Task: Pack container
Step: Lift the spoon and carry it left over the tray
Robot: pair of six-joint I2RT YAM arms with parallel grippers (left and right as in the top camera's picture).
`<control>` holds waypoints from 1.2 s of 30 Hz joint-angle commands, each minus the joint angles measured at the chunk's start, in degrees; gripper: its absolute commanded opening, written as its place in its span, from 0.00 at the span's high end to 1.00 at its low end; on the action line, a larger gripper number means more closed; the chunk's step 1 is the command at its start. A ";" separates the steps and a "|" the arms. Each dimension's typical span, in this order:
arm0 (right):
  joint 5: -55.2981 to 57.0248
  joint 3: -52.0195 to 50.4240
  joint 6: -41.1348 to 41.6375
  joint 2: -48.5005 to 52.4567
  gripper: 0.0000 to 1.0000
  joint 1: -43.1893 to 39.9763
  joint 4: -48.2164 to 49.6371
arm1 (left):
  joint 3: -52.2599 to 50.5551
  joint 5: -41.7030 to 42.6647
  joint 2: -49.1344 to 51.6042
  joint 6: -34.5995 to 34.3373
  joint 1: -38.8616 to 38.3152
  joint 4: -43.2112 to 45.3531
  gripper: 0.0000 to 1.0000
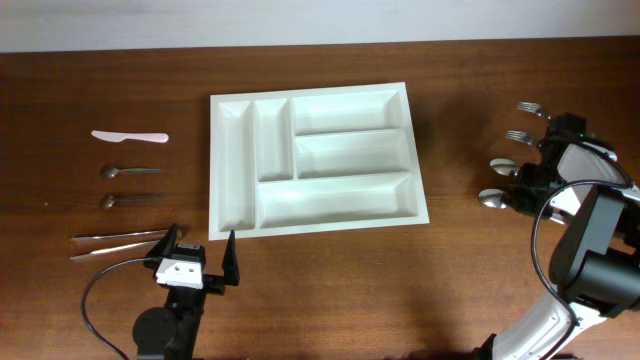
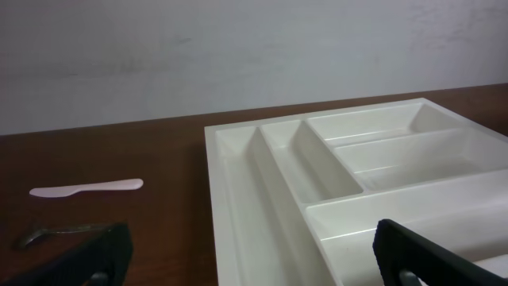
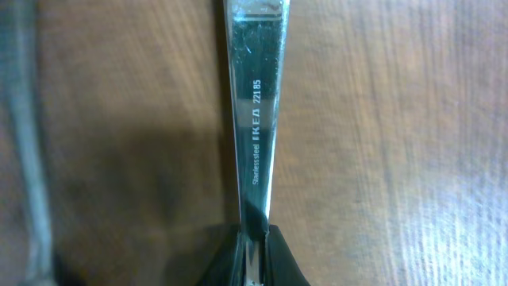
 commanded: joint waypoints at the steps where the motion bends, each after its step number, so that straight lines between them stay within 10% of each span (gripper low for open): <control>1: 0.68 4.55 -8.44 0.70 0.96 0.09 0.17 | -0.22 -0.20 -0.50 0.48 0.31 -0.20 0.01; 13: -6.16 29.70 -48.50 0.70 0.96 2.99 -4.92 | -0.22 -0.17 -0.48 0.48 0.31 -0.20 0.01; 24: -9.03 36.54 -64.92 0.70 0.96 18.51 -6.69 | -0.22 -0.17 -0.48 0.48 0.31 -0.20 0.01; 31: -9.01 36.52 -67.47 0.70 0.96 28.26 -6.93 | -0.22 -0.20 -0.48 0.48 0.31 -0.20 0.01; 36: -8.09 36.52 -53.00 0.70 0.96 33.70 -6.67 | -0.22 -0.20 -0.48 0.48 0.31 -0.20 0.01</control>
